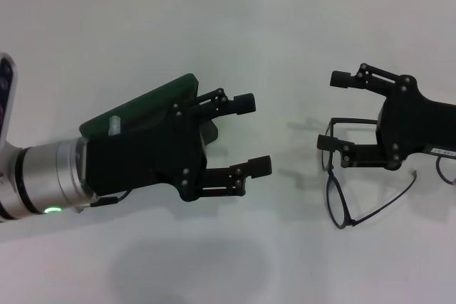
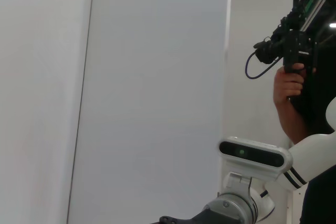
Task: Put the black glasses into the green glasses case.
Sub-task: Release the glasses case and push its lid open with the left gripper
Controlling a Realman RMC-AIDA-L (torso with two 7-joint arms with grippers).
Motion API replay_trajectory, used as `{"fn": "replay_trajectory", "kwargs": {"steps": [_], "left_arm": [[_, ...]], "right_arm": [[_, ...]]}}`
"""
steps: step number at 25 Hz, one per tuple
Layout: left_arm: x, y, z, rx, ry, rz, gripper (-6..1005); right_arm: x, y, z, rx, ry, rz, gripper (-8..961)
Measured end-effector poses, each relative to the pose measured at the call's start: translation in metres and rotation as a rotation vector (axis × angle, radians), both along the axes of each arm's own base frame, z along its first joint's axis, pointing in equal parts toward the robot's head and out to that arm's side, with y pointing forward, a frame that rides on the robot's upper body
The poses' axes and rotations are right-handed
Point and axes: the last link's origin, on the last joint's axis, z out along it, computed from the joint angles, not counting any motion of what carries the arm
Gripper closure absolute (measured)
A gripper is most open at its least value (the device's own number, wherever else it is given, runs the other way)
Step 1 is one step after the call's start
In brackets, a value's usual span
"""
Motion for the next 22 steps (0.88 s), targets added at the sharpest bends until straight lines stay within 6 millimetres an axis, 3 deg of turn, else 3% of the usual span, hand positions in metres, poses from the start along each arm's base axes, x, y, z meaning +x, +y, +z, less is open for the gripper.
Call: {"fn": "replay_trajectory", "kwargs": {"steps": [9, 16, 22], "left_arm": [[-0.001, 0.005, 0.002, 0.018, -0.013, 0.042, 133], [-0.021, 0.056, 0.03, 0.022, 0.064, 0.381, 136], [-0.02, 0.084, 0.056, -0.086, 0.378, 0.533, 139]], "right_arm": [[0.0, 0.001, -0.007, -0.006, -0.026, -0.001, 81], [0.003, 0.001, -0.007, 0.002, -0.035, -0.015, 81], [0.011, -0.004, -0.004, 0.007, -0.039, -0.028, 82]]}}
